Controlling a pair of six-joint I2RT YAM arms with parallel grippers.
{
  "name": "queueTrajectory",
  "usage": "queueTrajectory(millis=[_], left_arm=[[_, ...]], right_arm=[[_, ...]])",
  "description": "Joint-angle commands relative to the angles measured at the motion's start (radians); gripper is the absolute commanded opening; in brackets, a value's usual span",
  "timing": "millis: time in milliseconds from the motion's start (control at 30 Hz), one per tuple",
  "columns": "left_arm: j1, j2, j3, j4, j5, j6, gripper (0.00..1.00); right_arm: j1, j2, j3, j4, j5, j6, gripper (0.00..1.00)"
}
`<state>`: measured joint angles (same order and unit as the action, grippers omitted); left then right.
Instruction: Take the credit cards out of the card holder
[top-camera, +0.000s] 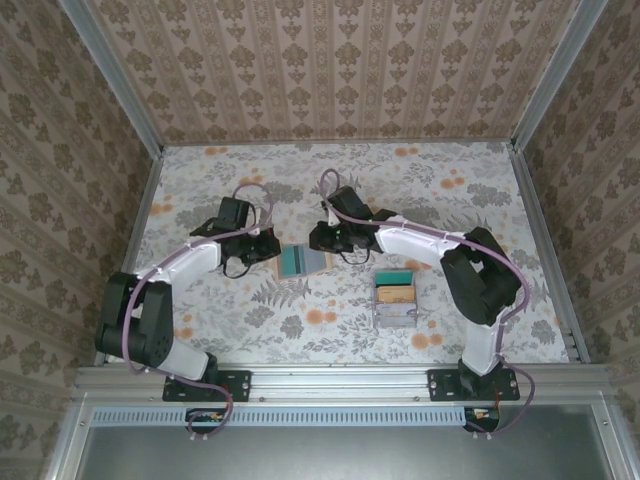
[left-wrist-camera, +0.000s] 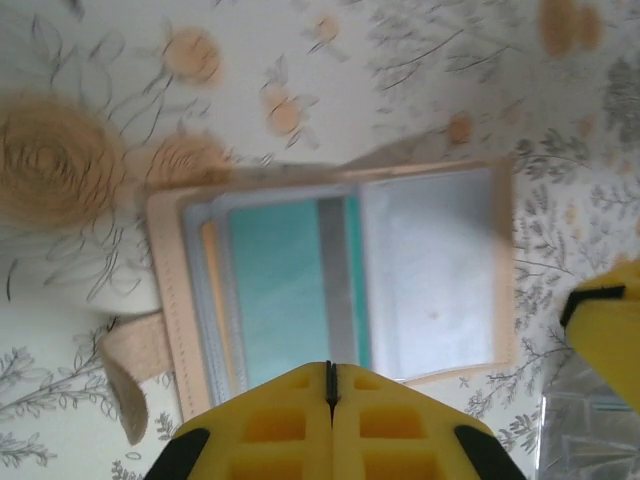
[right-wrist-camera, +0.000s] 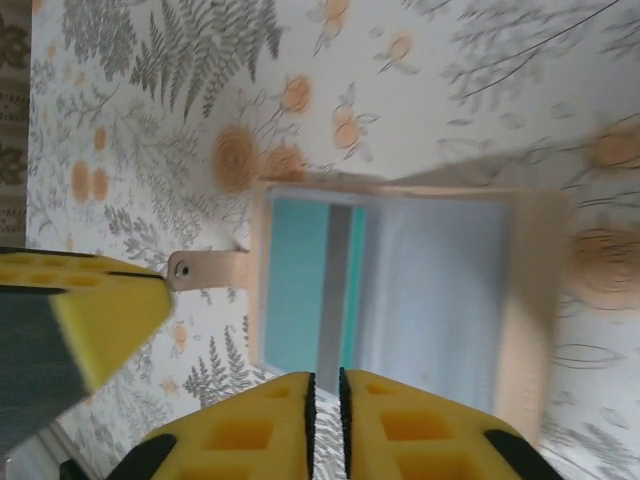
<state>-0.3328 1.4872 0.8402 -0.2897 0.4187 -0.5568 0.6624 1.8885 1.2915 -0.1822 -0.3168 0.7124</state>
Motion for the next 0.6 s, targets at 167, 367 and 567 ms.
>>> queueTrajectory(millis=[167,367,567], left_arm=[[0.001,0.08,-0.029,0.032,-0.012,-0.008,0.0],[0.0,0.118,-0.036,0.017,-0.032,-0.008,0.0],[-0.006,0.143,-0.037,0.006,-0.046,-0.005,0.0]], right_arm=[[0.015,0.124,0.072,-0.014,-0.13,0.029,0.11],[0.015,0.168,0.093,-0.014,-0.157,0.046,0.13],[0.014,0.201,0.11,-0.017,-0.169,0.048,0.16]])
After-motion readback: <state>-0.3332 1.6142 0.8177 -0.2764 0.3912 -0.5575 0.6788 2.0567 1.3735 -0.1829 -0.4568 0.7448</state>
